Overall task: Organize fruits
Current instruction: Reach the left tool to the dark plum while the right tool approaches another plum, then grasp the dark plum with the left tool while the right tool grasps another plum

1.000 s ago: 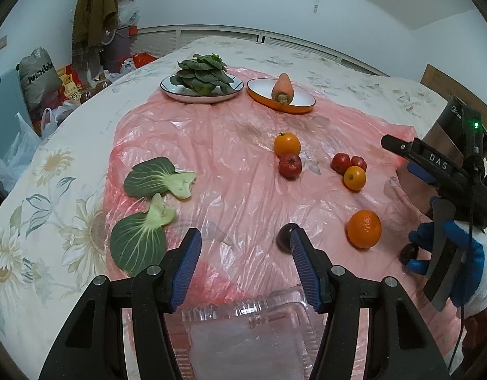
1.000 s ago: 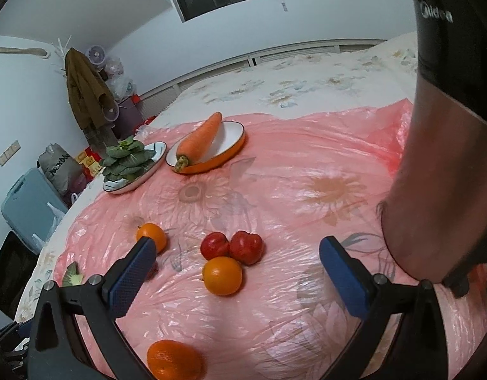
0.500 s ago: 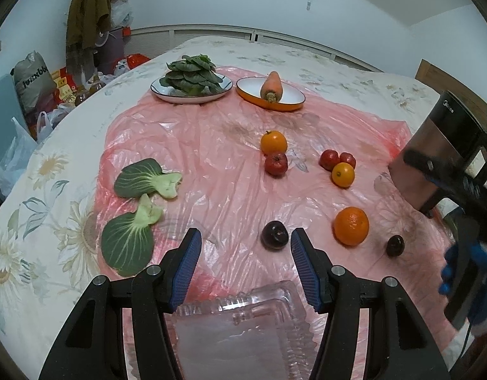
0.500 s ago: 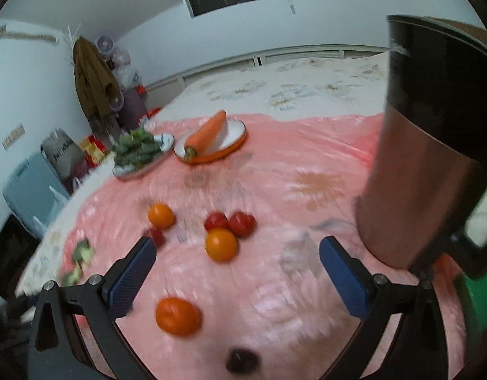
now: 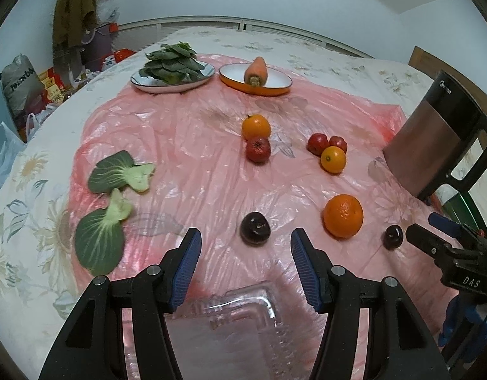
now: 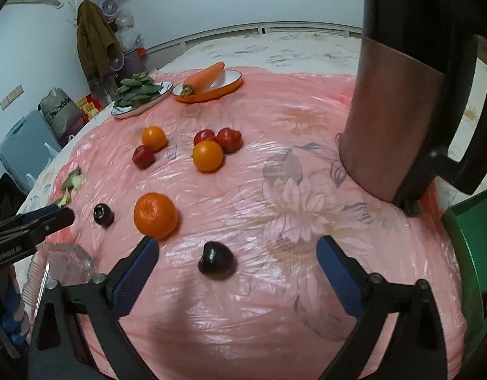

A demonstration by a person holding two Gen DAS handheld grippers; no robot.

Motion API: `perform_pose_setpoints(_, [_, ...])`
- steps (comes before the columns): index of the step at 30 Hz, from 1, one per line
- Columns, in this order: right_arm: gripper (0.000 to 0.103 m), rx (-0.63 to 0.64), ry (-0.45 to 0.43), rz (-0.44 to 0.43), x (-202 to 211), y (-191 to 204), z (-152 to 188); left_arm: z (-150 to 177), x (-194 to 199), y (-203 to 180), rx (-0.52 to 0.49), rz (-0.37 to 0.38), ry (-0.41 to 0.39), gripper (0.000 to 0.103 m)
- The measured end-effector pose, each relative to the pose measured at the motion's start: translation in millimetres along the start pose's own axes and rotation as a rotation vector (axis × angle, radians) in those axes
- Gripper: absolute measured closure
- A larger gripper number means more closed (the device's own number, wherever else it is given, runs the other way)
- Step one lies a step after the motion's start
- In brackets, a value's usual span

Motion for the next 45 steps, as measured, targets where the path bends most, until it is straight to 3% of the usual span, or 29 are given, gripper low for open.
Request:
perform_pose_setpoints(6, [0.002, 0.000, 0.038, -0.009, -9, -2, 7, -2, -17, -7, -0.004, 0.012, 0.023, 0.050])
perform_pose_setpoints(10, [0.021, 0.001, 0.059, -0.019, -14, -2, 11, 1, -28, -9, 0.026, 0.041, 0.048, 0.050])
perform_pose_setpoints(24, [0.051, 0.057, 0.114, -0.003, -27, 10, 21, 2, -40, -4, 0.058, 0.044, 0.131, 0.051])
perform_pose_setpoints(28, [0.060, 0.056, 0.120, 0.002, -30, 7, 22, 1, -48, -8, 0.035, 0.038, 0.163, 0.058])
perform_pose_setpoints(38, [0.060, 0.030, 0.130, -0.018, -33, 4, 24, 4, -61, -5, 0.051, 0.049, 0.210, 0.065])
perform_pose_setpoints(45, [0.068, 0.010, 0.127, -0.035, -31, 3, 23, 5, -64, -4, 0.051, 0.048, 0.217, 0.080])
Point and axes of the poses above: each gripper's, at about its wrist camera, not at the fingertips, and x roughly against the way its jaws point, y to its left, z to its underside, the point moved 9 cm from there along -x, roughly the way its jaws point, and after that the axes turned 14 degrees about -x, right-handed, at the moved point
